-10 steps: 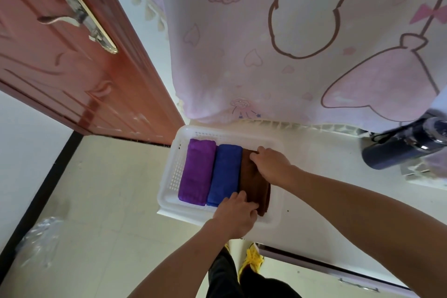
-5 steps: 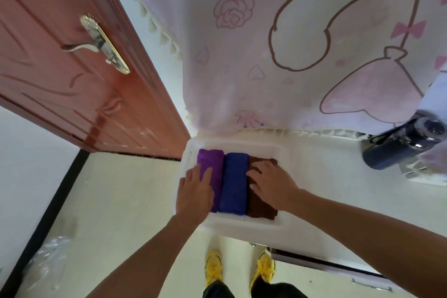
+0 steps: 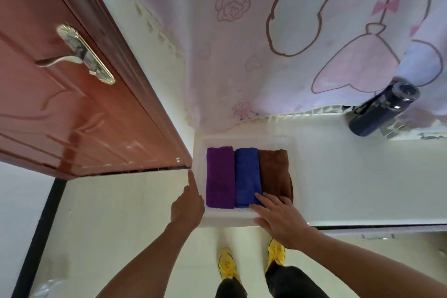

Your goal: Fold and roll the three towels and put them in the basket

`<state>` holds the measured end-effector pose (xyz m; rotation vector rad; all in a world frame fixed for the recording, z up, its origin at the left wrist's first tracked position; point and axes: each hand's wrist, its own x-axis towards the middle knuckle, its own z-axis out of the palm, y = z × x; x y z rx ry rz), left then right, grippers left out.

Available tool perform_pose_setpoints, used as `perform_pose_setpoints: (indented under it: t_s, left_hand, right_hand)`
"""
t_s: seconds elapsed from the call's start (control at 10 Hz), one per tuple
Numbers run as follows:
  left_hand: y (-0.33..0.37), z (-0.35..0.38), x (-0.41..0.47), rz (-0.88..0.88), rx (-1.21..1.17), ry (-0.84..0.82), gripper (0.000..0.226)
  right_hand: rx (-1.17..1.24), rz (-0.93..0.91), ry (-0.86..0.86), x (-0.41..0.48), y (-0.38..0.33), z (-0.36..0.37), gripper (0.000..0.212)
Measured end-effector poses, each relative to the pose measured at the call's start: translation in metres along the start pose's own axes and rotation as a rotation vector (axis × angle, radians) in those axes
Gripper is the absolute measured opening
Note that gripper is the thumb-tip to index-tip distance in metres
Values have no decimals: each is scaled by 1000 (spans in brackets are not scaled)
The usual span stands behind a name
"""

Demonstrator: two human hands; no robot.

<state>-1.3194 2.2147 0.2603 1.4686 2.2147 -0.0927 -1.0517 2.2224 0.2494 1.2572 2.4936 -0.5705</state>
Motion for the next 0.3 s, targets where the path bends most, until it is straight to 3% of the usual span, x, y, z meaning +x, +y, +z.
perform_pose_setpoints:
  t_s: [0.1, 0.2, 0.3]
  left_hand:
    - [-1, 4, 3, -92, -67, -34, 57]
    - [-7, 6, 3, -64, -103, -17, 34]
    - [-15, 5, 4, -14, -52, -36, 34]
  right_hand:
    - [23, 9, -54, -4, -4, -12, 54]
    - [231, 59, 131, -5, -10, -61, 51]
    - [536, -7, 719, -18, -34, -141, 35]
